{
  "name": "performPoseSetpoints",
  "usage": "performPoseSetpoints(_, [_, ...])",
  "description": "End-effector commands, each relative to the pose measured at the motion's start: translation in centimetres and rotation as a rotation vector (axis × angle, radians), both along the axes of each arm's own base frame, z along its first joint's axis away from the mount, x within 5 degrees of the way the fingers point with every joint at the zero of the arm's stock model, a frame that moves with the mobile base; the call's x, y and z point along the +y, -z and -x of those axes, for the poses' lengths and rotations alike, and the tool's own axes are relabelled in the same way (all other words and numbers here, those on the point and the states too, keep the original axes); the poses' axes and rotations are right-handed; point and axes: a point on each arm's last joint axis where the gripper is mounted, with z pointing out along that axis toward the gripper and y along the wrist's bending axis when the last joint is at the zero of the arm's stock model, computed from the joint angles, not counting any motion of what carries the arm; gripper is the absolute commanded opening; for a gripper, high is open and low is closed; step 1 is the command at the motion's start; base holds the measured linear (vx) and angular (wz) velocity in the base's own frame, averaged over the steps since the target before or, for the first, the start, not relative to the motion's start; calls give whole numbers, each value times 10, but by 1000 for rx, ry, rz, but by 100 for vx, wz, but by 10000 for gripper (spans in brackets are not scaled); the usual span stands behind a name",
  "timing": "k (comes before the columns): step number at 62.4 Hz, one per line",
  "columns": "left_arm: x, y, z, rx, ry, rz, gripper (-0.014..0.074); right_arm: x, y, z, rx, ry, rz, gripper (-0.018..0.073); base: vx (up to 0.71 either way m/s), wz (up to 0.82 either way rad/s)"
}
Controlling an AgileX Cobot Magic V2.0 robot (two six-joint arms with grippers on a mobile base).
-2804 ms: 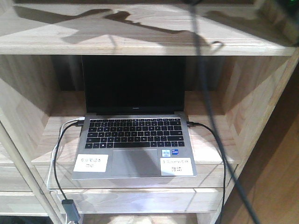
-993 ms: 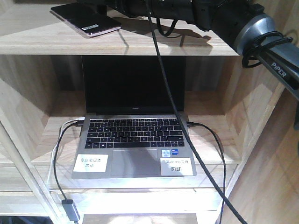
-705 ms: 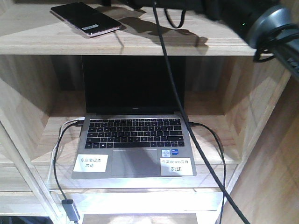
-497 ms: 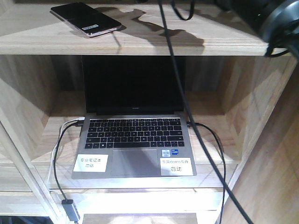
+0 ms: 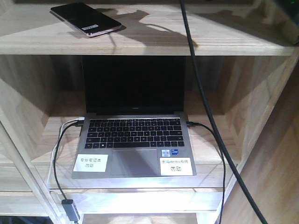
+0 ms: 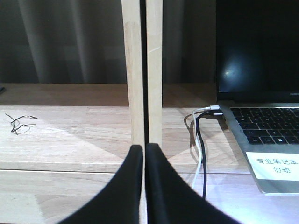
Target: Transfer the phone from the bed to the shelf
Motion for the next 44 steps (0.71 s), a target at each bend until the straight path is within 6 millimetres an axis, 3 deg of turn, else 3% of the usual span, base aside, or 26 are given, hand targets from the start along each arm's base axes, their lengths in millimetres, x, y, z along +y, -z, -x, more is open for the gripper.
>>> performPoseSetpoints(1, [0,-4,0,-71,-3,5,1,-12,-35,22,-93,15,-53,-5,0,0])
performPoseSetpoints(29, [0,-4,0,-71,-3,5,1,-14,-54,35,-217,66,-58,-5,0,0])
performPoseSetpoints(44, [0,-4,0,-71,-3,5,1,-20,-46,31,-251,150,-84,-5,0,0])
